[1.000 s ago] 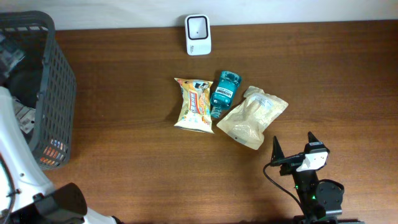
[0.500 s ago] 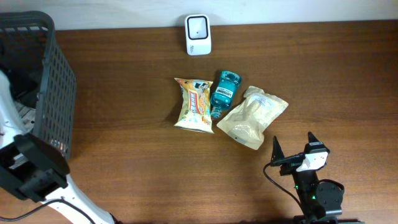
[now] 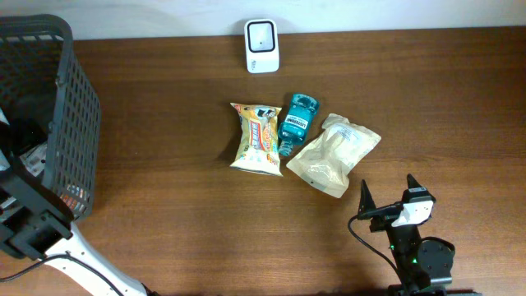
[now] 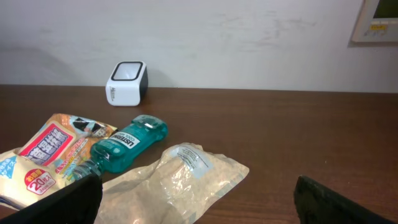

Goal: Scan the item barcode
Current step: 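Release the bottle on the table and withdraw left gripper to basket, then lower the left gripper into the basket onto the white printed packet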

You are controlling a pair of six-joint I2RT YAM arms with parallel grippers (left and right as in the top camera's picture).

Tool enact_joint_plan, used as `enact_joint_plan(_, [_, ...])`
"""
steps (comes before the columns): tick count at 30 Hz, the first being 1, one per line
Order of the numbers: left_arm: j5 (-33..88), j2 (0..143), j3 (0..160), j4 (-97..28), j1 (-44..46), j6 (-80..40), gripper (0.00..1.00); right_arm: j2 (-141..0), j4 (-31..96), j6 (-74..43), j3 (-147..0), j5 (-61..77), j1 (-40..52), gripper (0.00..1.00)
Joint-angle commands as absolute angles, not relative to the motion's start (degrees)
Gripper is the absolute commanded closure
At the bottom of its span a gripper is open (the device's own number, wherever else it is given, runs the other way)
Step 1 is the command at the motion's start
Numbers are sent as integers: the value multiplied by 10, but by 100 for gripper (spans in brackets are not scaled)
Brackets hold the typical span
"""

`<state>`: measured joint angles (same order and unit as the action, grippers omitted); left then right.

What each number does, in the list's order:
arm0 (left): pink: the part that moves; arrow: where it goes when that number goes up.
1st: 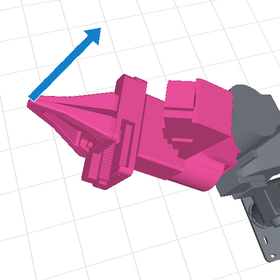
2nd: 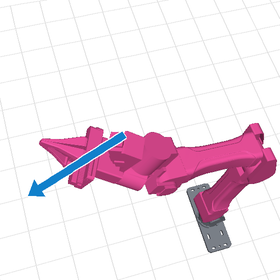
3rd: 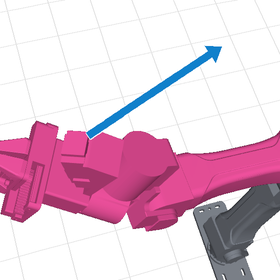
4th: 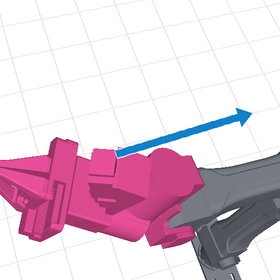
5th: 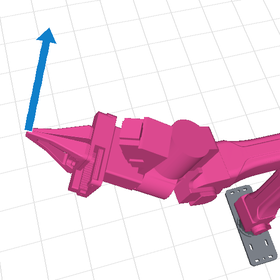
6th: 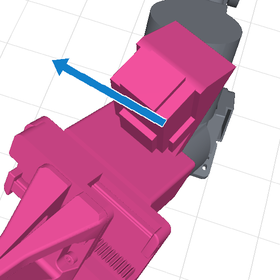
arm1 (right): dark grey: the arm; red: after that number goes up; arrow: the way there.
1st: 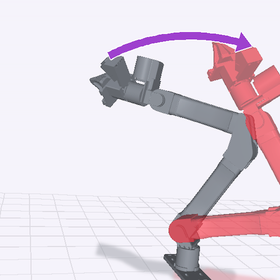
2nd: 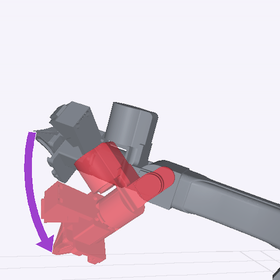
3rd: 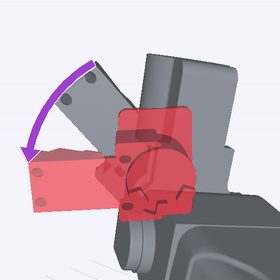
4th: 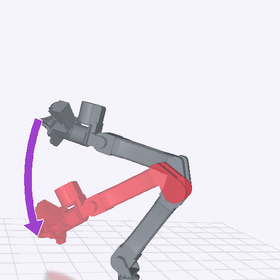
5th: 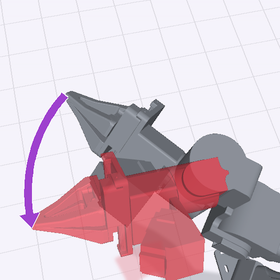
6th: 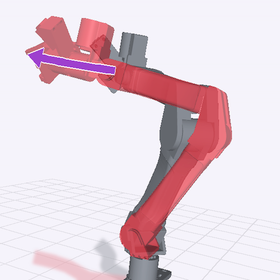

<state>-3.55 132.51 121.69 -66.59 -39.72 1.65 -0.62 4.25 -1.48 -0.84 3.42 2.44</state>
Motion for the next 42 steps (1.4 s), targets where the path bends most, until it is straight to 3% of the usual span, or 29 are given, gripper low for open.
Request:
enact_joint_plan(1, [-19,1339,1218,-660,-387,33,14,-2,43,-17,-3,27,22,2])
enact_joint_plan(5, [-32,1343,1218,-635,-376,11,22,-2,43,-17,-3,27,22,2])
enact_joint_plan(13, [-120,1351,1218,-601,-364,-44,18,-2,43,-17,-3,27,22,2])
enact_joint_plan(28, [-118,1418,1217,-591,-360,-68,21,-2,43,-17,-3,27,22,2])
enact_joint_plan(30, [-118,1422,1217,-587,-360,-68,25,-2,43,-17,-3,27,22,2])
enact_joint_plan(33, [-118,1424,1217,-579,-360,-68,47,-2,43,-17,-3,27,22,2])
enact_joint_plan(42, [-118,1421,1228,-588,-360,-69,50,-2,43,-17,-3,27,22,2])
